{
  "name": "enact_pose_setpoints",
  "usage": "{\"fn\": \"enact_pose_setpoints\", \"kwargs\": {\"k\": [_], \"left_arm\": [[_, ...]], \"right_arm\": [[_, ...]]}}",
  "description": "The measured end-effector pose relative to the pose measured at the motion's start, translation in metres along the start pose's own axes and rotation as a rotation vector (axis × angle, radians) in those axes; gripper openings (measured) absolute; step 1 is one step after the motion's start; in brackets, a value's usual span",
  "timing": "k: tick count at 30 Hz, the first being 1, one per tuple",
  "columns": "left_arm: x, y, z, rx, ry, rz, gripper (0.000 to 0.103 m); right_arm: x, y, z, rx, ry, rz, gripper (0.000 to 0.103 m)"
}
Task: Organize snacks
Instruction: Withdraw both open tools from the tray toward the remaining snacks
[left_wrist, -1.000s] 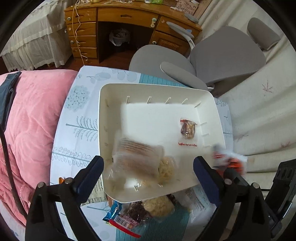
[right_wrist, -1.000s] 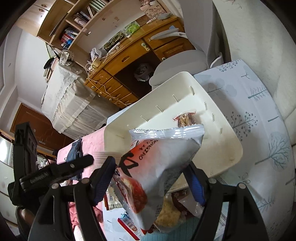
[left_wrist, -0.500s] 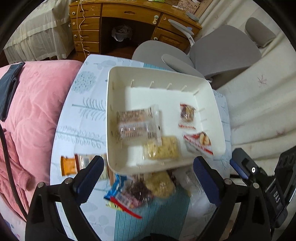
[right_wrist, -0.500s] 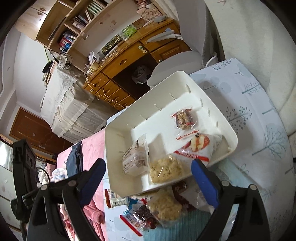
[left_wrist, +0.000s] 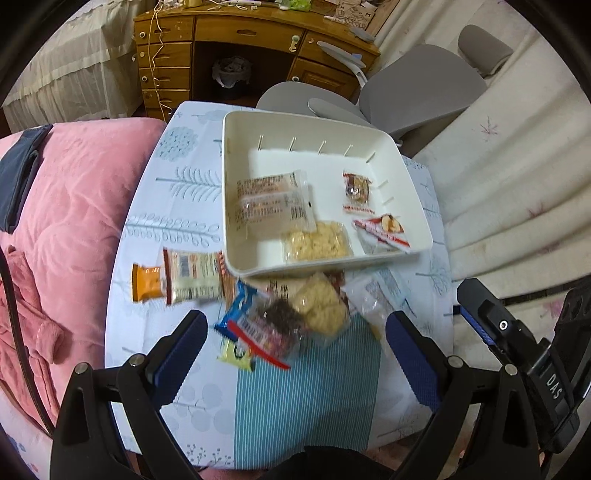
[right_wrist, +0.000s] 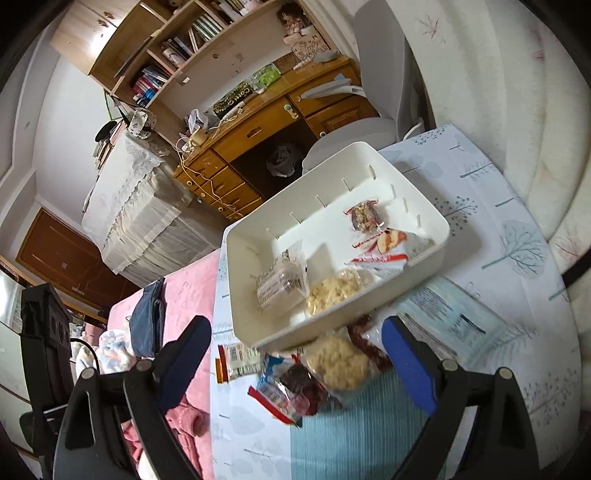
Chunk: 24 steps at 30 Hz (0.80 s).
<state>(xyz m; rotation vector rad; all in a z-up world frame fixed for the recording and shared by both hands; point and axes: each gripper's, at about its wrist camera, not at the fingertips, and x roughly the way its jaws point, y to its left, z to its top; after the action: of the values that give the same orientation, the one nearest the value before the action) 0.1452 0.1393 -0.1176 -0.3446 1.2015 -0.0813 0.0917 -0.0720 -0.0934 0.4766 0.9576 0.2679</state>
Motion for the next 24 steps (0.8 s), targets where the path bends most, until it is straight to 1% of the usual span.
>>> {"fn": "enact_pose_setpoints", "kwargs": {"k": [3, 5, 7, 12, 16, 20, 24], "left_arm": [[-0.006, 0.004, -0.015, 0.005, -0.005, 0.010, 0.097], [-0.012, 0.006, -0.026, 0.016, -0.031, 0.058, 0.097], [-0.015, 0.007, -0.038, 0.034, -0.050, 0.082, 0.097], [-0.015, 0.010, -0.063, 0.034, -0.042, 0.065, 0.097], [-0.010, 0.005, -0.082, 0.063, -0.023, 0.056, 0.097], [-0.002, -0.003, -0.095, 0.083, -0.002, 0.053, 0.097], [0.006, -0.008, -0.101, 0.076, 0.013, 0.057, 0.097]], "right_arm": [[-0.009, 0.001, -0.019, -0.019, -0.015, -0.036, 0.094], [-0.014, 0.001, -0.032, -0.024, -0.015, -0.050, 0.094], [-0.021, -0.001, -0.047, -0.023, -0.017, -0.064, 0.094], [-0.034, -0.005, -0.076, -0.039, -0.024, -0.121, 0.094], [-0.041, -0.012, -0.100, -0.050, -0.008, -0.177, 0.094], [-0.043, -0.020, -0.112, -0.076, 0.011, -0.210, 0.094], [-0.042, -0.030, -0.120, -0.145, 0.015, -0.224, 0.094]]}}
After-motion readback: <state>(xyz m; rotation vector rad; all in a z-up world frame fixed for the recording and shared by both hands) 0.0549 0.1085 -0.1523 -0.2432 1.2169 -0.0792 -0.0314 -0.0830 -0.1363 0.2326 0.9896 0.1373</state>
